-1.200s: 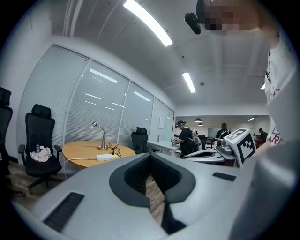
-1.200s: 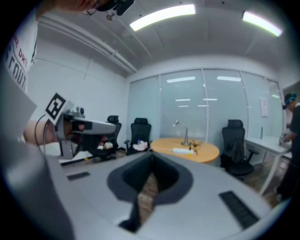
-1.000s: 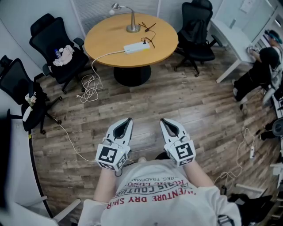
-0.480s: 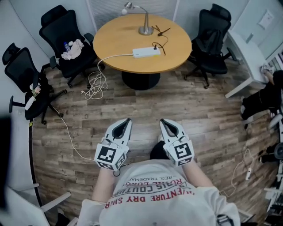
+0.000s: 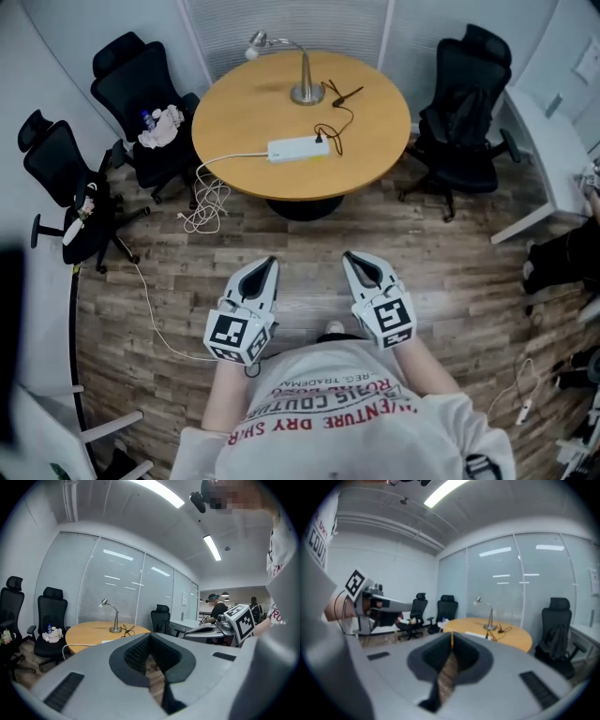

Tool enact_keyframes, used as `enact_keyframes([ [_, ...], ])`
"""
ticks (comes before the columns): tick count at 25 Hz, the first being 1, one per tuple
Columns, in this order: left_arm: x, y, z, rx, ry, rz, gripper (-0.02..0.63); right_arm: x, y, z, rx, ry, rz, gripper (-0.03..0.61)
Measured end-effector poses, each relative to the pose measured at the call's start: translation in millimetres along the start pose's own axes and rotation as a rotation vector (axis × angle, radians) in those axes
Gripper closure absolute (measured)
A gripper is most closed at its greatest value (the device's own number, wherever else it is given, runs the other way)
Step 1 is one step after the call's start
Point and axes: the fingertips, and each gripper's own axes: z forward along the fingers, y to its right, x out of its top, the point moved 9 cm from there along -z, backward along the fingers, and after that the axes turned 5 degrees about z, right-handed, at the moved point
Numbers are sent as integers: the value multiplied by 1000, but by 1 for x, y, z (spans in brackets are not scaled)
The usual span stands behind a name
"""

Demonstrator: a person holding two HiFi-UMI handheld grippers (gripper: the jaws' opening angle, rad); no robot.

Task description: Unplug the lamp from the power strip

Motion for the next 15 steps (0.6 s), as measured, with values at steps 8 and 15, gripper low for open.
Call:
enact_keyframes([
  [8,5,27,85,-5,-47,-5,583,-7,99,11,26,-49,73,548],
  [15,1,4,129,17,-74,-7,583,-10,134,48,27,-53,84,548],
])
